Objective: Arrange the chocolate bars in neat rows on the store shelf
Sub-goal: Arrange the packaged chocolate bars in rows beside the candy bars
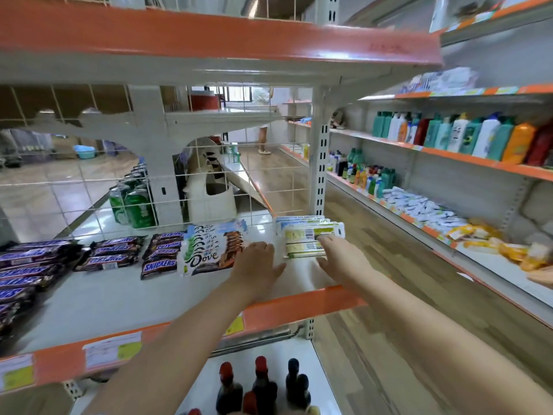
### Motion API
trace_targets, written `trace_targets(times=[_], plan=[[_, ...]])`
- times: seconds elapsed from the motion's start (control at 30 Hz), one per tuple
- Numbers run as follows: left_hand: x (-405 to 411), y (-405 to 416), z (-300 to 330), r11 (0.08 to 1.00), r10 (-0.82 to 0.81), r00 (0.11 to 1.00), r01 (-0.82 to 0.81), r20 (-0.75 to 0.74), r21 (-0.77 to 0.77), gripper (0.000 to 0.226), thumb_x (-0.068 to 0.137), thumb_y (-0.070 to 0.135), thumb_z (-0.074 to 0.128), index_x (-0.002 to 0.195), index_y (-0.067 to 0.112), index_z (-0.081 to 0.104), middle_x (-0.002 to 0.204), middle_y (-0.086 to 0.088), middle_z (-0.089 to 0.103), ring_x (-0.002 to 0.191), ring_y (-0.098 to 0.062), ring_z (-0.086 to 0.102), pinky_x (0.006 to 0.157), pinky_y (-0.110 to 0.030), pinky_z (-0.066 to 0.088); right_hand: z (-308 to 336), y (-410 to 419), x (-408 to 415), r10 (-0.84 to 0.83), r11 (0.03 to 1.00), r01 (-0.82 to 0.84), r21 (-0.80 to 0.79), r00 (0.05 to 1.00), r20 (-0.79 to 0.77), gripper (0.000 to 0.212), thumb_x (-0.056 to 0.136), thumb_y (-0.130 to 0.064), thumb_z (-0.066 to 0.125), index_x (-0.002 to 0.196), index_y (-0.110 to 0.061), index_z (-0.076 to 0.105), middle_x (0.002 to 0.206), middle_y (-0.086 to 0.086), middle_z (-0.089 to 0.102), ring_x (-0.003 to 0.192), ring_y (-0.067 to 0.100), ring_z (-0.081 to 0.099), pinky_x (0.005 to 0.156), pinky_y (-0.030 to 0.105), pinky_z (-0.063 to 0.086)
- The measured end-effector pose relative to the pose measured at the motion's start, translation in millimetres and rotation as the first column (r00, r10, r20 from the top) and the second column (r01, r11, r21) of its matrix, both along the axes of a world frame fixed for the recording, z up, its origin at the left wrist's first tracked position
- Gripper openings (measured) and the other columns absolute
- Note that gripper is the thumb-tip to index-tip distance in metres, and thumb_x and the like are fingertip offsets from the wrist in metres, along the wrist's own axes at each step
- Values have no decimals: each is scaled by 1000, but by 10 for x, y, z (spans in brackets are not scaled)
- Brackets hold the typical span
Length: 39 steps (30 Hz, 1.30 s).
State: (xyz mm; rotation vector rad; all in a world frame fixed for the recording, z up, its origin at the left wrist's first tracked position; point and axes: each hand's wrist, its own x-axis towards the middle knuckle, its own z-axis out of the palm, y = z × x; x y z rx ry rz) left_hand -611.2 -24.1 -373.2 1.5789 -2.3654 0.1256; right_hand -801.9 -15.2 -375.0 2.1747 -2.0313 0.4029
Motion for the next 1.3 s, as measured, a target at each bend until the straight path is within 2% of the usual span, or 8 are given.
trace_targets(times=[0.2, 0.33, 0.47, 0.63, 0.83, 0.97, 1.07, 1.3], plan=[[-199, -108, -17, 999, -44, 999, 44, -19, -20, 45, 96, 42, 41, 120, 5, 51, 123, -10, 55, 117, -23, 48, 94, -32, 41, 1, -138, -276, -12, 1000, 12, 9, 998, -59, 31, 88, -20, 50, 117, -9, 50, 120, 8, 54, 109, 28, 53, 78, 35, 45], [-243, -223, -3, 999, -31, 999, 31, -6, -29, 47, 96, 44, 39, 118, 4, 52, 120, -11, 56, 113, -24, 50, 92, -32, 41, 56, -338, -314, 1, 999, 8, 44, 977, -215, 27, 89, -18, 48, 114, -6, 50, 117, 11, 54, 107, 30, 54, 77, 35, 43], [-239, -324, 9, 998, -27, 999, 28, 18, -47, 49, 97, 45, 37, 114, 2, 54, 117, -12, 57, 111, -25, 51, 92, -32, 41, 101, -550, -292, 21, 999, -28, -19, 951, -308, 23, 90, -13, 44, 111, -6, 52, 115, 10, 57, 107, 30, 55, 78, 35, 42], [-228, -427, 2, 998, -29, 999, 31, 29, -51, 49, 98, 43, 34, 115, 1, 53, 117, -13, 58, 110, -25, 52, 92, -32, 40, 50, -707, -273, 60, 997, -73, -16, 915, -398, 28, 91, -6, 39, 117, -6, 49, 119, 11, 55, 112, 30, 53, 87, 37, 42], [-230, -523, -15, 996, -49, 998, 51, 25, -71, 50, 98, 45, 32, 114, 3, 54, 115, -12, 58, 109, -24, 52, 88, -32, 41, 70, -747, -235, 132, 990, -143, 14, 864, -487, 30, 92, -1, 37, 121, -3, 43, 120, 11, 53, 110, 29, 54, 80, 37, 44], [-201, -564, -21, 993, -61, 998, 61, 12, -101, 49, 98, 45, 33, 111, 3, 55, 113, -11, 59, 107, -23, 52, 84, -30, 41, 97, -780, -210, 168, 985, -160, 58, 852, -496, 37, 87, 5, 40, 123, -3, 43, 119, 11, 50, 107, 30, 55, 68, 34, 40], [-172, -568, -37, 992, -65, 998, 66, 15, -106, 49, 97, 45, 32, 109, 3, 55, 112, -11, 59, 107, -24, 52, 84, -30, 41, 88, -787, -218, 148, 988, -151, 31, 876, -459, 31, 87, 3, 41, 117, -5, 46, 117, 11, 46, 102, 30, 54, 63, 33, 35], [-105, -535, -49, 992, -72, 997, 72, 6, -102, 49, 98, 44, 32, 113, 4, 54, 112, -11, 58, 106, -23, 53, 85, -30, 42, 55, -838, -240, 109, 990, -131, -46, 940, -323, 23, 91, -12, 50, 114, -8, 52, 112, 10, 48, 103, 30, 48, 69, 33, 34]])
